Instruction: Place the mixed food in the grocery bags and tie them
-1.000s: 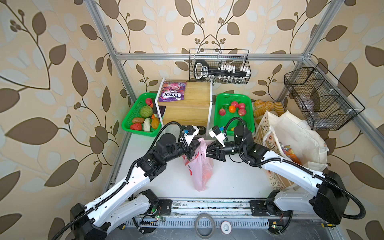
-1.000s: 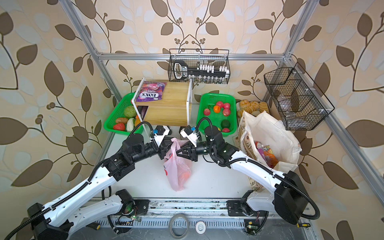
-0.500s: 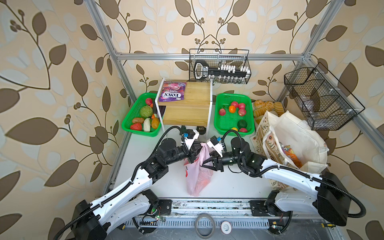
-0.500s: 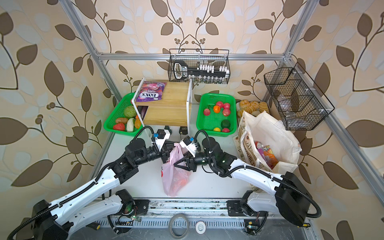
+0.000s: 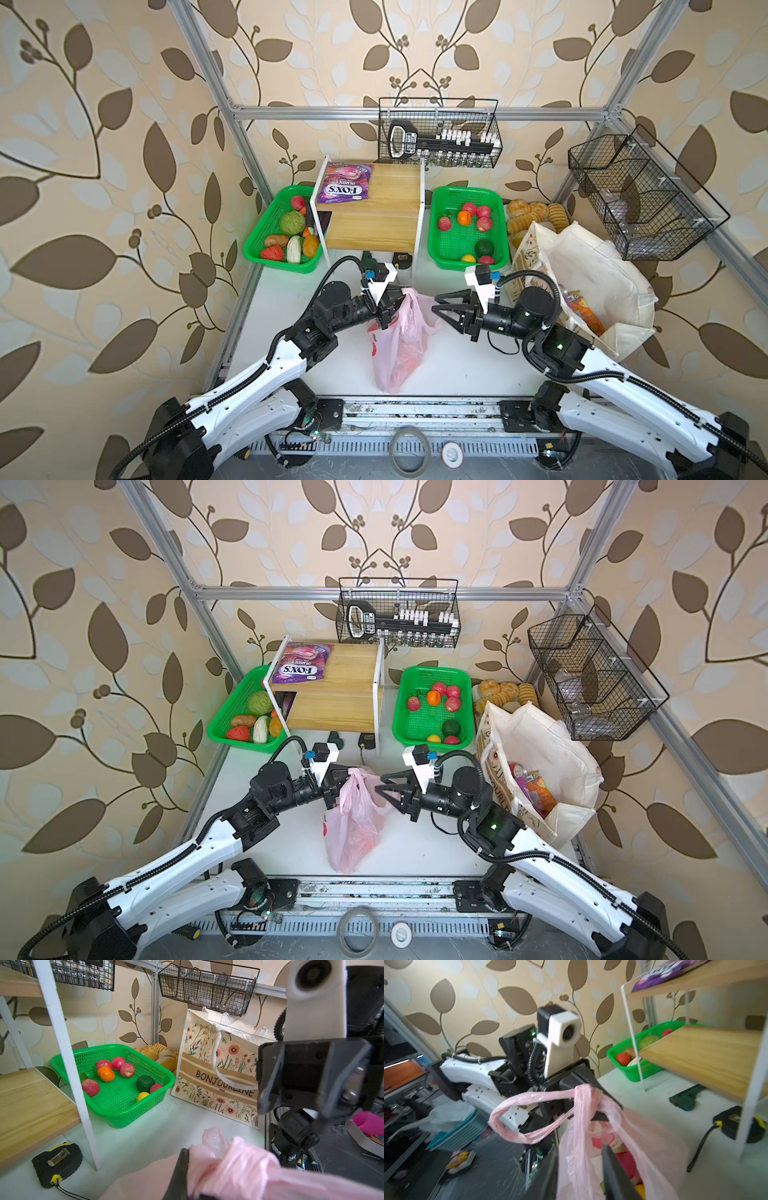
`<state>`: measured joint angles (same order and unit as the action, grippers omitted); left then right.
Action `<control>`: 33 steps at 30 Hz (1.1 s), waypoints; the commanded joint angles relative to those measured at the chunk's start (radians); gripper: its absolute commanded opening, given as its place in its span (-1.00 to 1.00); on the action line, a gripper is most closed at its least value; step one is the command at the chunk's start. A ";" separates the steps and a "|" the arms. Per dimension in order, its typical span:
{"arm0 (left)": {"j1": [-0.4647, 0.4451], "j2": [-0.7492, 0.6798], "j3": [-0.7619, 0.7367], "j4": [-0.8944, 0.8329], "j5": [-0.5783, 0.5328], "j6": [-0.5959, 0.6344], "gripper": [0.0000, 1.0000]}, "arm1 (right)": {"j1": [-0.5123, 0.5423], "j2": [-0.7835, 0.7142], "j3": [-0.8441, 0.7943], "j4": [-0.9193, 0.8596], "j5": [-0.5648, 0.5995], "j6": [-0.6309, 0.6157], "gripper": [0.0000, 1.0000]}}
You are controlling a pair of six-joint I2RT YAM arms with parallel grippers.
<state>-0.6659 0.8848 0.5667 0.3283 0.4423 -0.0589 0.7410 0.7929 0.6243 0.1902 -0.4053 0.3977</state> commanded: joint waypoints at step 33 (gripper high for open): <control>0.009 -0.050 -0.033 0.112 0.039 -0.285 -0.79 | 0.218 0.297 -0.102 0.405 0.344 0.321 -0.48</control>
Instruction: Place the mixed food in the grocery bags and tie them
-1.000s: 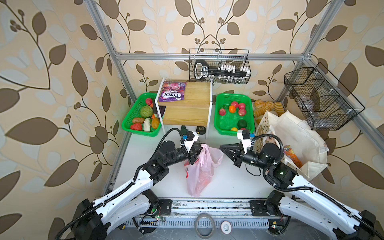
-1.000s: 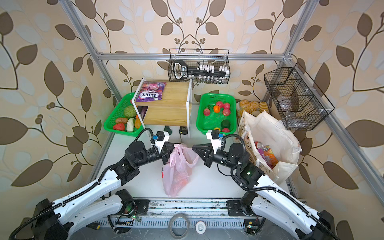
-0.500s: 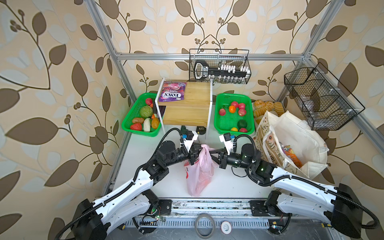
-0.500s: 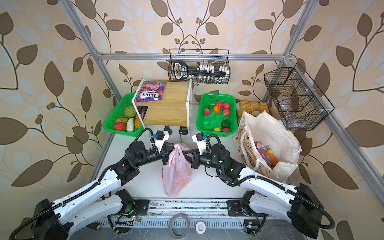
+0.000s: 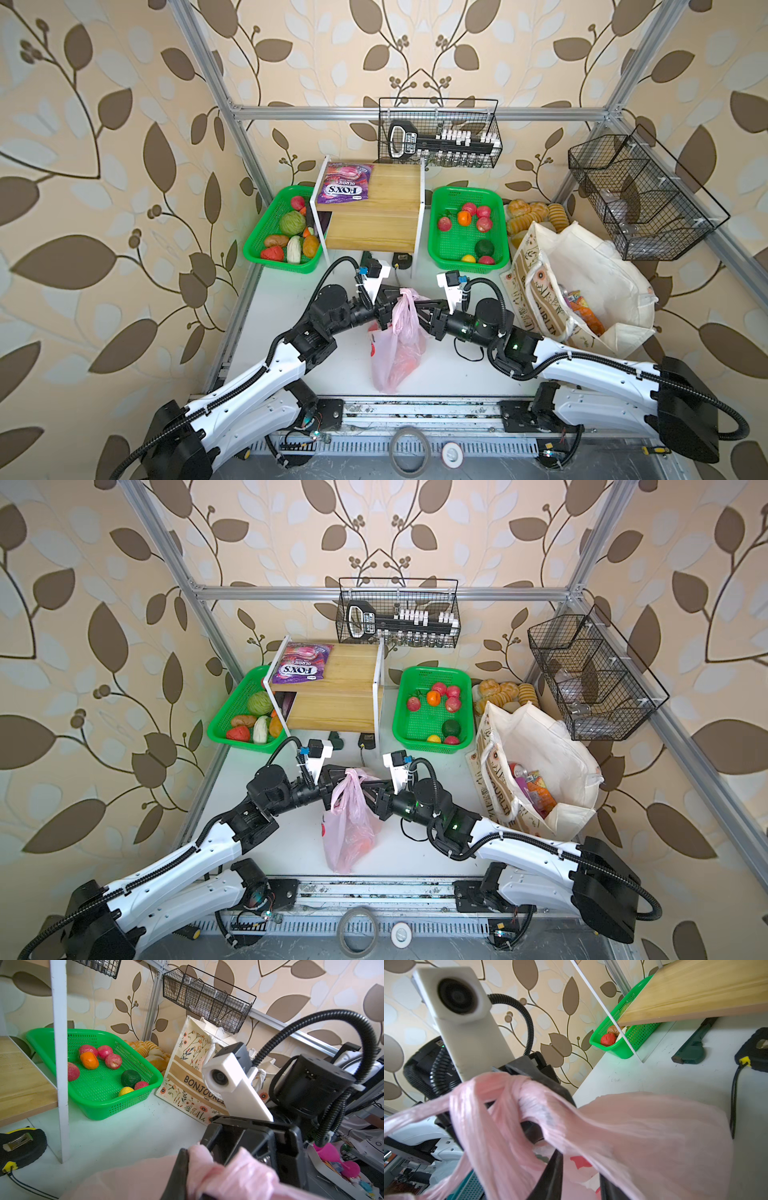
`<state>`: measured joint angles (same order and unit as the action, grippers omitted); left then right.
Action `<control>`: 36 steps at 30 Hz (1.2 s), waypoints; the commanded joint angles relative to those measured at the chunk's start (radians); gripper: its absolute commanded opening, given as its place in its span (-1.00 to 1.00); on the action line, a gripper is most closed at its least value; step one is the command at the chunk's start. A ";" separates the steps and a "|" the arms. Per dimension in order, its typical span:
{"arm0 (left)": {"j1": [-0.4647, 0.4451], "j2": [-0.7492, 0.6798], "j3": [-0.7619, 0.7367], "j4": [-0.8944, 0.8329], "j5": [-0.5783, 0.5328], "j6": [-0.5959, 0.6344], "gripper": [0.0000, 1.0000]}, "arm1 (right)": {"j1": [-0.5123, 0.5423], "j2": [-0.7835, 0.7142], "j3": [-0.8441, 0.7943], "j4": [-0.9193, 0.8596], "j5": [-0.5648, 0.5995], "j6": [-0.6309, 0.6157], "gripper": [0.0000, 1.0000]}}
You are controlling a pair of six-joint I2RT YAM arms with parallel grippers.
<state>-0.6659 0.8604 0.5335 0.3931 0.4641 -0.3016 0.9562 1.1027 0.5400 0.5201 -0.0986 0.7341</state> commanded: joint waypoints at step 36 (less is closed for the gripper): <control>0.009 -0.025 0.014 0.024 0.070 -0.105 -0.75 | -0.001 0.002 -0.014 0.120 0.082 0.004 -1.00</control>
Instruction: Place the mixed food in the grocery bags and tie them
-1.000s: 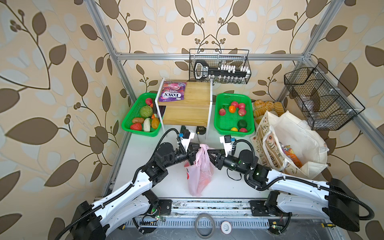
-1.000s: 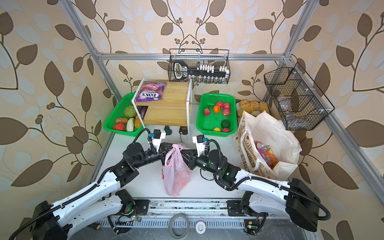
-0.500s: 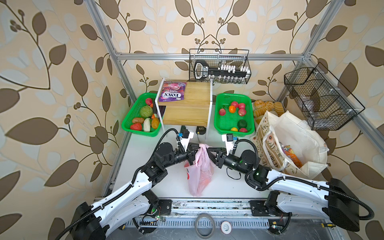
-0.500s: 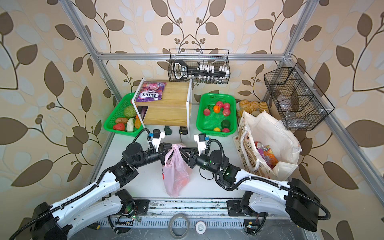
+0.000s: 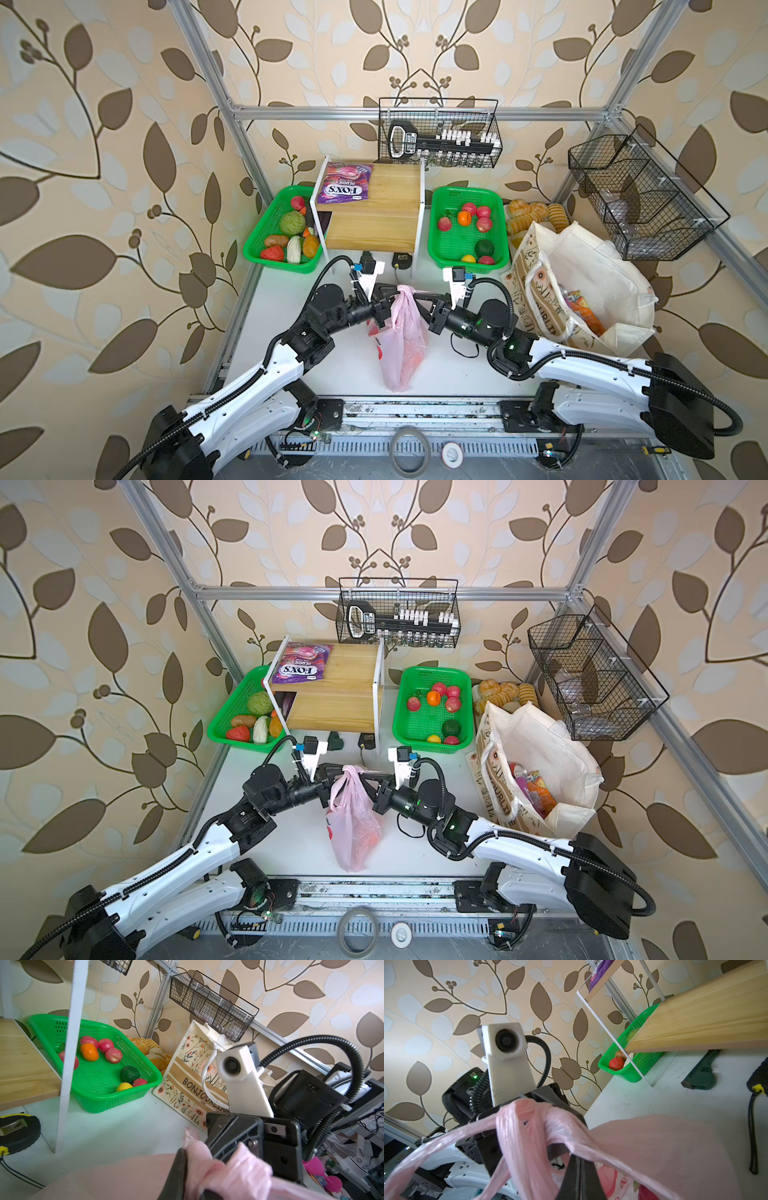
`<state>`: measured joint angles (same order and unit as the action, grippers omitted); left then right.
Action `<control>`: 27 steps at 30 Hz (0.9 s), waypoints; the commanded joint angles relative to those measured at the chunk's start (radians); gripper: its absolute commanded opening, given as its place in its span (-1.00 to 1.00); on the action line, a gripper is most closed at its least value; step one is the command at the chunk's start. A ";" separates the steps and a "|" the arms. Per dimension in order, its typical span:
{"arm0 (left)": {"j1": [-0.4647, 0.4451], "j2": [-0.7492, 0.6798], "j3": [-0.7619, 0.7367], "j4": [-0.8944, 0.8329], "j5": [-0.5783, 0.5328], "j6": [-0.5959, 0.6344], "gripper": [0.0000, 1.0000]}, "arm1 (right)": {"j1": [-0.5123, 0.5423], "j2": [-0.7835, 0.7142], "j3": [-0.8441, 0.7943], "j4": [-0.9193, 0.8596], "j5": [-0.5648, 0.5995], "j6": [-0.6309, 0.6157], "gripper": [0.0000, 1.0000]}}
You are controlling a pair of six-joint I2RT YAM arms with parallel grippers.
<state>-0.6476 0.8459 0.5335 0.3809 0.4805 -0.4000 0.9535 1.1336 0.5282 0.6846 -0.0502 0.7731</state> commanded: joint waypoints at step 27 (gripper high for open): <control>-0.009 -0.140 0.218 -0.421 -0.095 0.032 0.65 | 0.002 -0.200 0.131 -0.610 0.269 -0.187 -1.00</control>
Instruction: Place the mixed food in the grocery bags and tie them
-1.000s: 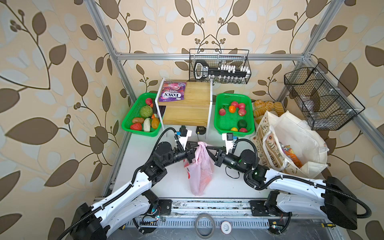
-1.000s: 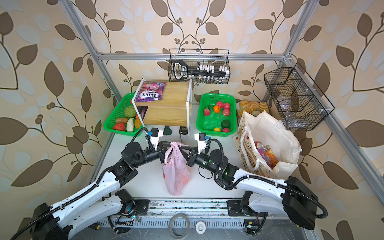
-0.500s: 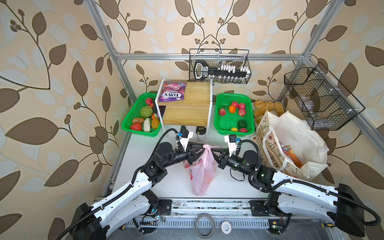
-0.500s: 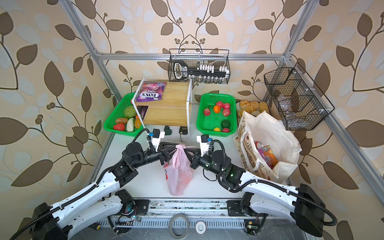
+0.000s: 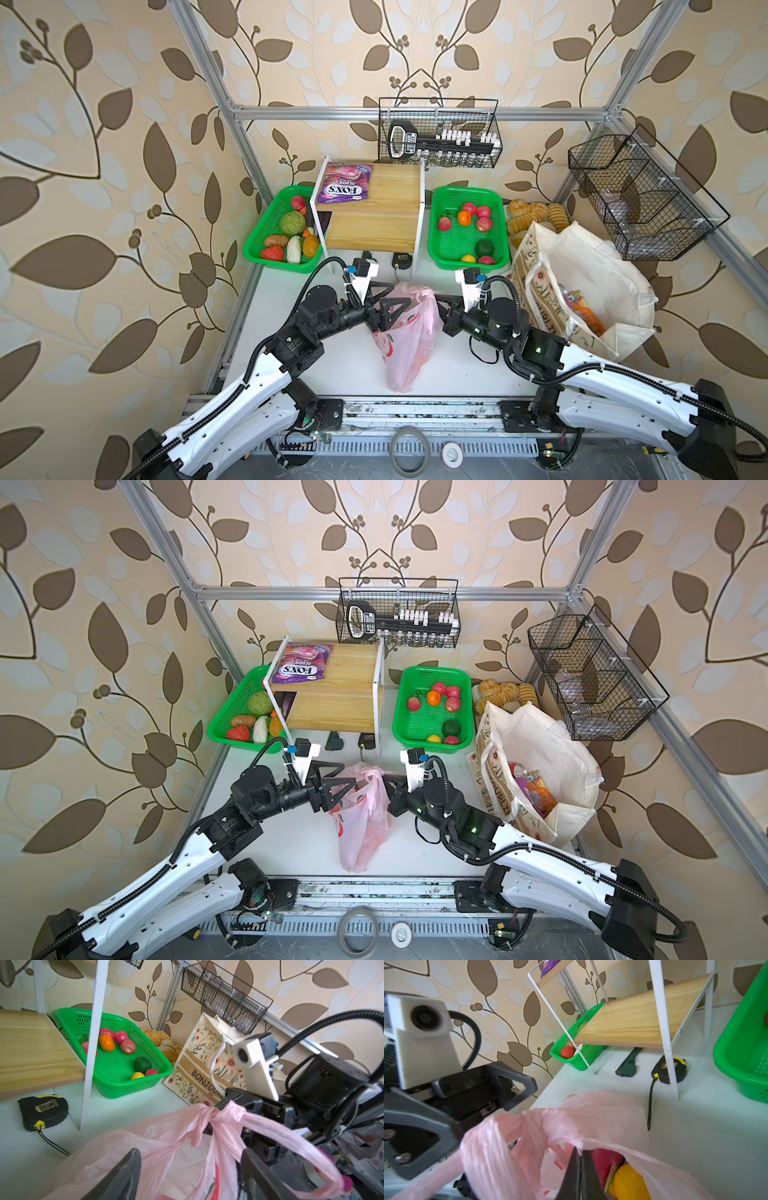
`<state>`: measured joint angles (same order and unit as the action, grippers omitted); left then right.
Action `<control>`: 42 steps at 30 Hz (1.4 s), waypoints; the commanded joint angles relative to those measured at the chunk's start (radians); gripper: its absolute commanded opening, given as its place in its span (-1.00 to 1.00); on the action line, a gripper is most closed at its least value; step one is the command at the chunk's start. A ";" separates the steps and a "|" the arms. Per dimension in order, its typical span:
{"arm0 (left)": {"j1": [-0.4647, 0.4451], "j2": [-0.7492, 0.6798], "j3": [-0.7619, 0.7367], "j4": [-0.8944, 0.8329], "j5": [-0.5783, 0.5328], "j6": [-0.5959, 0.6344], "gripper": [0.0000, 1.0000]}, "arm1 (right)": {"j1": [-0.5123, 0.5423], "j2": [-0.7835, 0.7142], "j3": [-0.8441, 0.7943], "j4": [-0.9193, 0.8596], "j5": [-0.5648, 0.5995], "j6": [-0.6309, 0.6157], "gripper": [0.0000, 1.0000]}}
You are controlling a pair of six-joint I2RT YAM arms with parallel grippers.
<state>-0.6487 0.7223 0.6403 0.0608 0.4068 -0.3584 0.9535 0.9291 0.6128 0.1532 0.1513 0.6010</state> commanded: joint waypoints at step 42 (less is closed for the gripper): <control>-0.155 0.256 0.389 -0.755 -0.497 -0.139 -0.91 | -0.013 -0.082 0.132 -0.291 0.144 -0.040 -1.00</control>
<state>-0.8101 0.9661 1.0283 -0.7113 -0.0864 -0.4759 0.9459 0.8677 0.6945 -0.0807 0.2436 0.5804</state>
